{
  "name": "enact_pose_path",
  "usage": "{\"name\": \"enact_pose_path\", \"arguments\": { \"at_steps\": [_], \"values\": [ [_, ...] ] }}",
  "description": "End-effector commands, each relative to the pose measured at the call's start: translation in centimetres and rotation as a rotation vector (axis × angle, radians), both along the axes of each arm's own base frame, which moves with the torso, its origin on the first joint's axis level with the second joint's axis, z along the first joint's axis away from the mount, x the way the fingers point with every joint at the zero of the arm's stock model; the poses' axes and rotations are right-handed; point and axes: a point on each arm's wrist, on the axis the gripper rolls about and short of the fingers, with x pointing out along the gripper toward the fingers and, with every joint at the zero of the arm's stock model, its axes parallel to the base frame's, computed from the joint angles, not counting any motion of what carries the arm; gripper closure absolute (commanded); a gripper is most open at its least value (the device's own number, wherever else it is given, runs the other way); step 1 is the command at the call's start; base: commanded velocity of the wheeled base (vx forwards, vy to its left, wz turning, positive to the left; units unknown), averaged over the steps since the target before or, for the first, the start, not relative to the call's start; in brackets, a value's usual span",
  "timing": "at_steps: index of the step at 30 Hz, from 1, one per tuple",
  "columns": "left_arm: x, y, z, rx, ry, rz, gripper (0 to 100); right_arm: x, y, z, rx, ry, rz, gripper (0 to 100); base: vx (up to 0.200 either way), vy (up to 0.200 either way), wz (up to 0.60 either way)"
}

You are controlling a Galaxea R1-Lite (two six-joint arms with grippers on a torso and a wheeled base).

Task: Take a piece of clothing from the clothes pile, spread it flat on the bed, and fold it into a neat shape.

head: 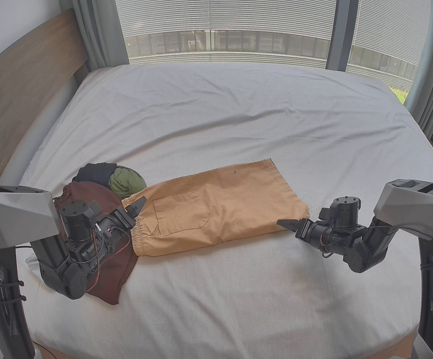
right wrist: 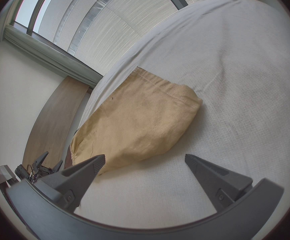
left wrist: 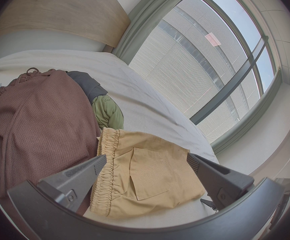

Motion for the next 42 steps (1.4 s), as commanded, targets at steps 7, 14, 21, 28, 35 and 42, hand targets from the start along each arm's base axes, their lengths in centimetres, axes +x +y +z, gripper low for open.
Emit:
{"name": "enact_pose_path", "arguments": {
  "at_steps": [7,14,21,28,35,42],
  "values": [
    [0.0,0.0,-0.1,0.001,0.003,0.0,0,2.3,1.1,-2.5,0.005,-0.006,0.008,0,0.0,0.0,0.0],
    [0.0,0.0,-0.1,0.001,0.003,0.0,0,4.2,2.6,-3.3,0.023,-0.057,0.016,0,0.0,0.0,0.0],
    [0.0,0.0,0.0,-0.001,0.0,0.0,0,5.2,4.4,-3.1,0.079,-0.086,0.005,0,0.0,0.0,0.0],
    [0.0,0.0,-0.1,-0.001,0.002,0.0,0,6.0,5.3,-4.2,0.088,-0.098,-0.037,0,0.0,0.0,0.0],
    [0.1,0.0,-0.1,-0.001,0.002,-0.001,0,6.2,5.2,-4.5,0.09,-0.105,-0.045,0,0.0,0.0,0.0],
    [0.0,0.0,-0.2,-0.001,0.003,-0.001,0,6.2,5.0,-4.5,0.091,-0.109,-0.048,100,0.0,0.0,0.0]
  ]
}}
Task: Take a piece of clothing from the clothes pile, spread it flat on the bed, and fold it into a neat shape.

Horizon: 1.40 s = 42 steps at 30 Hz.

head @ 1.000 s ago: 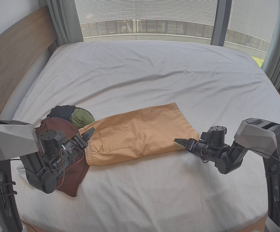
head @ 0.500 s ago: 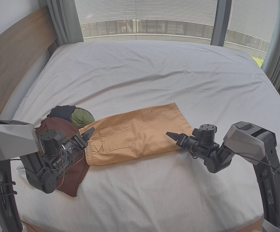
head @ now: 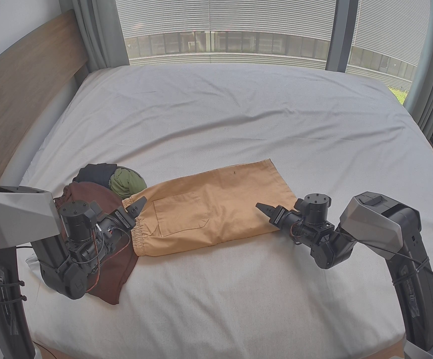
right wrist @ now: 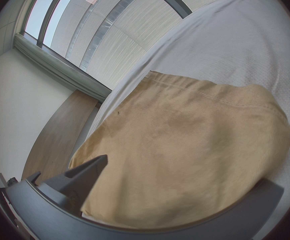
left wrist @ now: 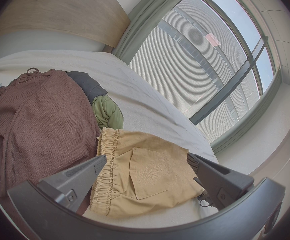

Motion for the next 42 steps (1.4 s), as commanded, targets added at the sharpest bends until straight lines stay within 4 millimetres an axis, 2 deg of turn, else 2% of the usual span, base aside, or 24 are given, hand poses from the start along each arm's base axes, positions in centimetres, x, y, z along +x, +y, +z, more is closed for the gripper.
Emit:
{"name": "enact_pose_path", "arguments": {
  "at_steps": [1,10,15,19,22,30,36,42],
  "values": [
    [0.0,0.0,-0.1,0.0,0.002,0.0,0,-0.1,-0.1,-0.7,-0.005,0.015,-0.002,100,0.0,0.0,0.0],
    [0.1,0.0,-0.3,0.0,0.002,0.001,0,-0.5,-0.1,0.1,-0.013,0.004,-0.03,100,0.0,0.0,0.0],
    [0.1,0.1,-0.5,0.001,0.006,0.003,0,-2.1,-1.0,1.4,-0.039,0.017,-0.032,100,0.0,0.0,0.0],
    [0.0,0.0,-0.5,-0.001,0.01,-0.004,0,-3.3,-2.0,1.4,-0.099,0.015,-0.028,100,0.0,0.0,0.0],
    [0.0,0.0,-0.4,-0.002,0.008,-0.004,0,-5.0,-3.1,1.6,-0.155,0.026,-0.057,100,0.0,0.0,0.0],
    [-0.1,0.1,-0.5,-0.001,0.011,-0.004,0,-7.5,-5.2,1.5,-0.227,0.056,-0.111,100,0.0,0.0,0.0],
    [-0.1,0.0,-0.5,-0.001,0.013,-0.009,0,-11.3,-6.3,2.1,-0.256,0.145,-0.105,100,0.0,0.0,0.0],
    [-0.3,0.0,-0.5,0.0,0.019,-0.01,0,-14.2,-7.6,2.1,-0.303,0.186,-0.119,100,0.0,0.0,0.0]
  ]
}}
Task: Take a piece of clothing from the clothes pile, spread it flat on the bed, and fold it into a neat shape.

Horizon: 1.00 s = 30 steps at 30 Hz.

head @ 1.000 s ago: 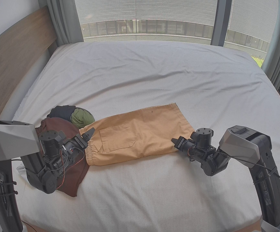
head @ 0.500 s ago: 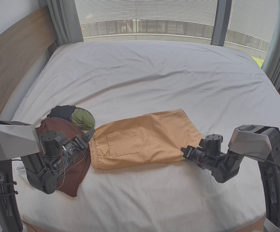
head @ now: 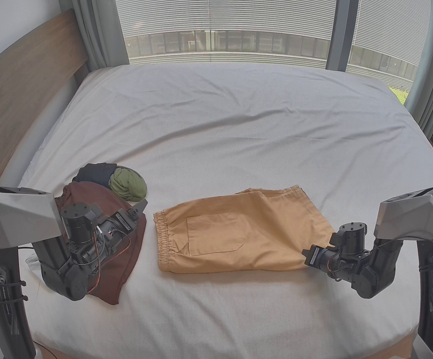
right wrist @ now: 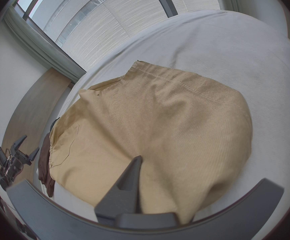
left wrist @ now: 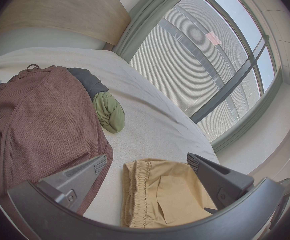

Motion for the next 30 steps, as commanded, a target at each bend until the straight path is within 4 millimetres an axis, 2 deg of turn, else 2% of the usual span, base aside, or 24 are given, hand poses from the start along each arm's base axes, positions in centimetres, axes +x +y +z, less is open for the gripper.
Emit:
{"name": "enact_pose_path", "arguments": {
  "at_steps": [1,7,16,17,20,23,26,30],
  "values": [
    [-0.3,-0.1,0.0,0.003,0.009,-0.004,0,-2.9,-1.3,1.1,-0.037,0.013,-0.025,100,0.0,0.0,0.0],
    [-0.8,-0.8,-0.3,0.002,0.025,-0.039,0,-5.4,-2.5,0.9,-0.065,0.009,-0.043,100,0.0,0.0,0.0],
    [-2.2,-2.3,-1.2,-0.006,0.084,-0.152,0,-5.5,-2.5,-0.7,-0.06,0.033,-0.043,100,0.0,0.0,0.0],
    [-2.2,-2.4,-1.4,-0.01,0.09,-0.166,0,-5.4,-2.4,-0.9,-0.06,0.03,-0.042,0,0.0,0.0,0.0],
    [-2.0,-2.4,-1.5,-0.011,0.087,-0.169,0,-5.2,-2.2,-1.2,-0.059,0.03,-0.04,0,0.0,0.0,0.0],
    [-2.2,-2.3,-1.7,-0.011,0.098,-0.177,0,-5.8,-2.1,-1.1,-0.058,0.053,-0.027,0,0.0,0.0,0.0],
    [-2.7,-2.4,-2.5,-0.003,0.136,-0.19,0,-7.4,-2.2,-0.9,-0.056,0.105,0.011,0,0.0,0.0,0.0],
    [-3.0,-2.9,-2.9,-0.012,0.157,-0.206,0,-10.2,-2.3,0.7,-0.031,0.156,0.08,0,0.0,0.0,0.0]
  ]
}}
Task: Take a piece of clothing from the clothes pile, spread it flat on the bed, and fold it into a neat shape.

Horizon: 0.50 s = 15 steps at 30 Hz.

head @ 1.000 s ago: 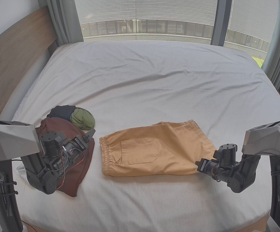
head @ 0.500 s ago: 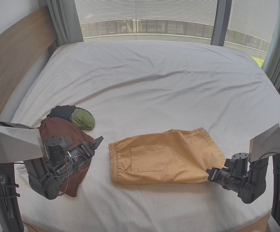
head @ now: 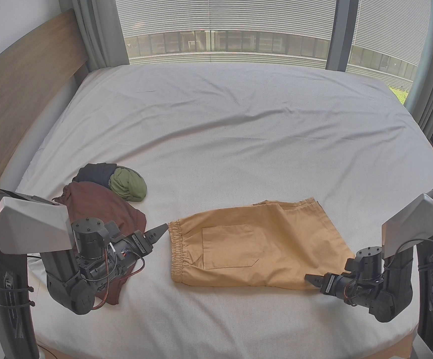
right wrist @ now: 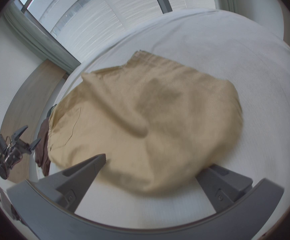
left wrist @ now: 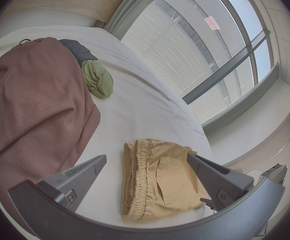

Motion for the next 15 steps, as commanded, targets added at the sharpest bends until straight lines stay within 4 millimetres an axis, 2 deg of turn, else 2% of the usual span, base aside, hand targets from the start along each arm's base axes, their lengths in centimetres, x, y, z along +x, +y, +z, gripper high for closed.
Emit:
{"name": "enact_pose_path", "arguments": {
  "at_steps": [1,7,8,10,15],
  "values": [
    [-0.6,-0.7,-1.0,-0.007,0.047,-0.023,0,-3.6,-0.2,2.3,0.035,0.063,0.085,0,0.0,0.0,0.0],
    [-0.5,-0.9,-1.1,-0.007,0.048,-0.025,0,-5.1,-0.7,5.6,0.068,-0.007,0.093,0,0.0,0.0,0.0],
    [-0.5,-0.9,-1.1,-0.007,0.048,-0.025,0,-5.1,-0.7,5.6,0.068,-0.007,0.093,0,0.0,0.0,0.0],
    [-0.4,-0.9,-0.9,-0.015,0.037,-0.022,0,-5.4,-0.5,6.9,0.091,-0.033,0.098,0,0.0,0.0,0.0],
    [-0.6,-1.1,-0.7,-0.012,0.033,-0.032,0,-6.0,0.6,8.6,0.145,-0.088,0.213,0,0.0,0.0,0.0]
  ]
}}
